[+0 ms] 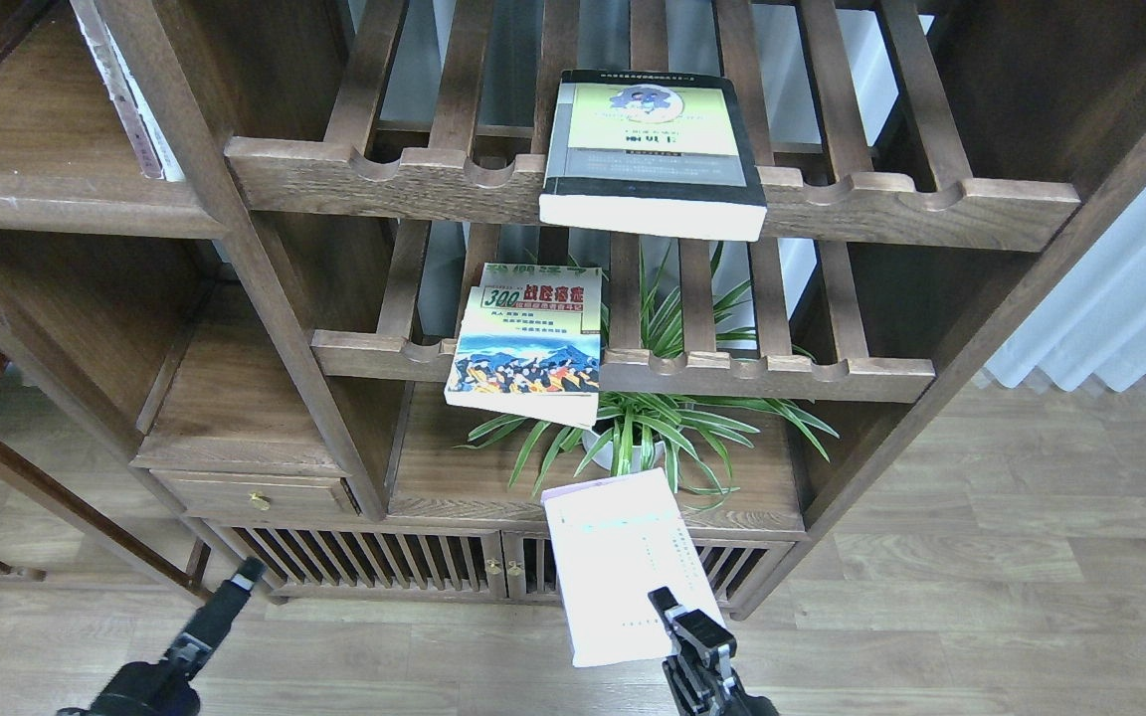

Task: Organize books on shelf
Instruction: 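Grasp the white book with the right gripper and pull it down off the shelf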

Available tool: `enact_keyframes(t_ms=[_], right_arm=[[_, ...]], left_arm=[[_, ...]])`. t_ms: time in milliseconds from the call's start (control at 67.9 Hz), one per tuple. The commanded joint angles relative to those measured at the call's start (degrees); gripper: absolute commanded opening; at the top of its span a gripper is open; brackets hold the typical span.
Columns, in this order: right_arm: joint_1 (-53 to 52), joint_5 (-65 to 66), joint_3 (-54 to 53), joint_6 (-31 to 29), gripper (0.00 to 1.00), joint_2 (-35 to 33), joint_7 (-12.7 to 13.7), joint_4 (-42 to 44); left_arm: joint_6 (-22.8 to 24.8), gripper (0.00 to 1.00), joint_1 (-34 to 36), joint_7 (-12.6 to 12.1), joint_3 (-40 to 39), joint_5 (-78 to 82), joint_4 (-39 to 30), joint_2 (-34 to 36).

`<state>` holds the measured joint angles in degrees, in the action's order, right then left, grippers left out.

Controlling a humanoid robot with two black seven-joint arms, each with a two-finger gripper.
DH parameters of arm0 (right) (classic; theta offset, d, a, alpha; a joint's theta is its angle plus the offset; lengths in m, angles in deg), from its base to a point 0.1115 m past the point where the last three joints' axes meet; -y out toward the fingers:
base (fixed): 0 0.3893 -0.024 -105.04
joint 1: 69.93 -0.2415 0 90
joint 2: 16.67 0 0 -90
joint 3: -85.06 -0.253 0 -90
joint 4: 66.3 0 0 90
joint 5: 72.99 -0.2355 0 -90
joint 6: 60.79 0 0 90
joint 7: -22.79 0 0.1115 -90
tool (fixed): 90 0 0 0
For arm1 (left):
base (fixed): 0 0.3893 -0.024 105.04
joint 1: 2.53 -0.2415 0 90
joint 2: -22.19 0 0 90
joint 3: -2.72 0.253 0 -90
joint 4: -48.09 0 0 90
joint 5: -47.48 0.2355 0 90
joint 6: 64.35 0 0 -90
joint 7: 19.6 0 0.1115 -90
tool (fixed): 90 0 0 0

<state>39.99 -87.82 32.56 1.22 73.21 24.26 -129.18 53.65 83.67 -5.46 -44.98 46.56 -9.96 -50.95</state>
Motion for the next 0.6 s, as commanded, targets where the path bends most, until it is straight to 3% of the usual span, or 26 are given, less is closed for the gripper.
enact_keyframes(t_ms=[0, 589], right_arm=[[-0.2, 0.0, 2.5, 0.0, 0.05, 0.1, 3.8, 0.4], [-8.2, 0.1, 8.9, 0.0, 0.05, 0.1, 4.2, 2.9]], left_arm=[[0.0, 1.0, 0.0, 0.4, 1.7, -0.2, -0.2, -1.6], [0.0, 1.0, -0.2, 0.5, 4.2, -0.5, -0.4, -6.1]])
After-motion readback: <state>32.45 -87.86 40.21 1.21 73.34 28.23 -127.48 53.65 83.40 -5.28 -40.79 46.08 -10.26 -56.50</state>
